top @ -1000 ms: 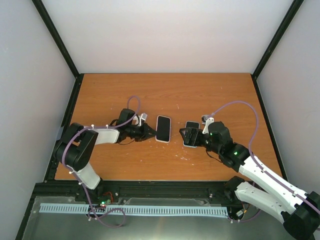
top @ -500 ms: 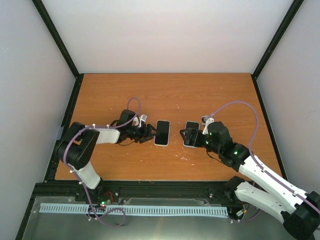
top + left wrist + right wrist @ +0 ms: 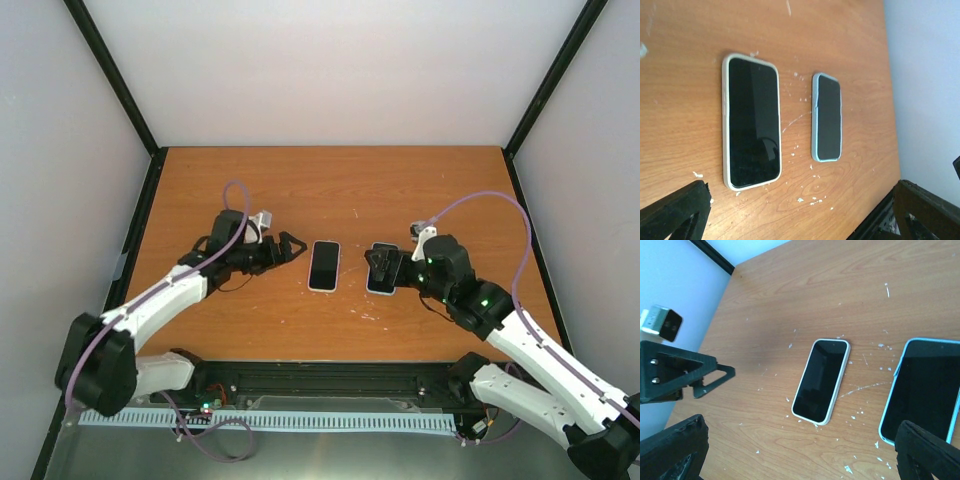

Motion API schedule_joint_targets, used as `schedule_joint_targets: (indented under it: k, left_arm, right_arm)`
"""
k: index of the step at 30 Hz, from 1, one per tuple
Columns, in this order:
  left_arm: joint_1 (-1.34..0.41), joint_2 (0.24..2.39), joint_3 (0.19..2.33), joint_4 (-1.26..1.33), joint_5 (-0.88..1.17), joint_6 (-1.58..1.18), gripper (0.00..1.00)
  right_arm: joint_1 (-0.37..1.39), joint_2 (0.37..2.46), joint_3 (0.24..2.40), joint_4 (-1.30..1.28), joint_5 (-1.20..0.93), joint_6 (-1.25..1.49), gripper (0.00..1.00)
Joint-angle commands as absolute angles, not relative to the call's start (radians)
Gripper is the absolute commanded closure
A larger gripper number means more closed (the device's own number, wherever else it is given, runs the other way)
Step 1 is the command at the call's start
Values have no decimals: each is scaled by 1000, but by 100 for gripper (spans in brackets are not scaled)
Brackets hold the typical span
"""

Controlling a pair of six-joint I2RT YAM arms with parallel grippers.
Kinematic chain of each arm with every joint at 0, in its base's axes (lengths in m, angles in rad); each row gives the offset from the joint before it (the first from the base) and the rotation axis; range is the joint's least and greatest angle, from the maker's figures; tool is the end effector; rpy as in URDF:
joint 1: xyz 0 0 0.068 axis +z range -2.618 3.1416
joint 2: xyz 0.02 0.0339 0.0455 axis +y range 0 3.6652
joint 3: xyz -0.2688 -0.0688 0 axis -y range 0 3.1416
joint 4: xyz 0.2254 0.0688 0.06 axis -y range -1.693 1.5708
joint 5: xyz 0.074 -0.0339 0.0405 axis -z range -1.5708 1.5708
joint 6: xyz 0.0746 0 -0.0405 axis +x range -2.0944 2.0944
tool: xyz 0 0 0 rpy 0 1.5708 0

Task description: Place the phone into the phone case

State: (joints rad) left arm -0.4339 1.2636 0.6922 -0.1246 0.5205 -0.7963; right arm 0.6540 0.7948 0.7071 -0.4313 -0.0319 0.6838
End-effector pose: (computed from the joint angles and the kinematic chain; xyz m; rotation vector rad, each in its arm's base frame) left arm 0.2269 -0.1460 0.2093 -0.1413 2.4620 -1.1925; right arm 0.1498 0.1178 0.2717 0.0124 2.2029 0.8204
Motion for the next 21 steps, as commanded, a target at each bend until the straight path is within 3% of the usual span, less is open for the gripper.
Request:
schedule_joint_targets:
  k: [1,14,21]
  left_arm:
    - [-436,1125,797,-336,361,-705,1]
    - [-434,717,878,-488,262,-659,0]
    - [-435,650,869,-518,254,-663,1]
  right_arm:
    - [647,779,790,-517,-9,632,0]
    - [647,712,887,-564,-44,577,0]
    - [647,655,881,-572,-42,592,0]
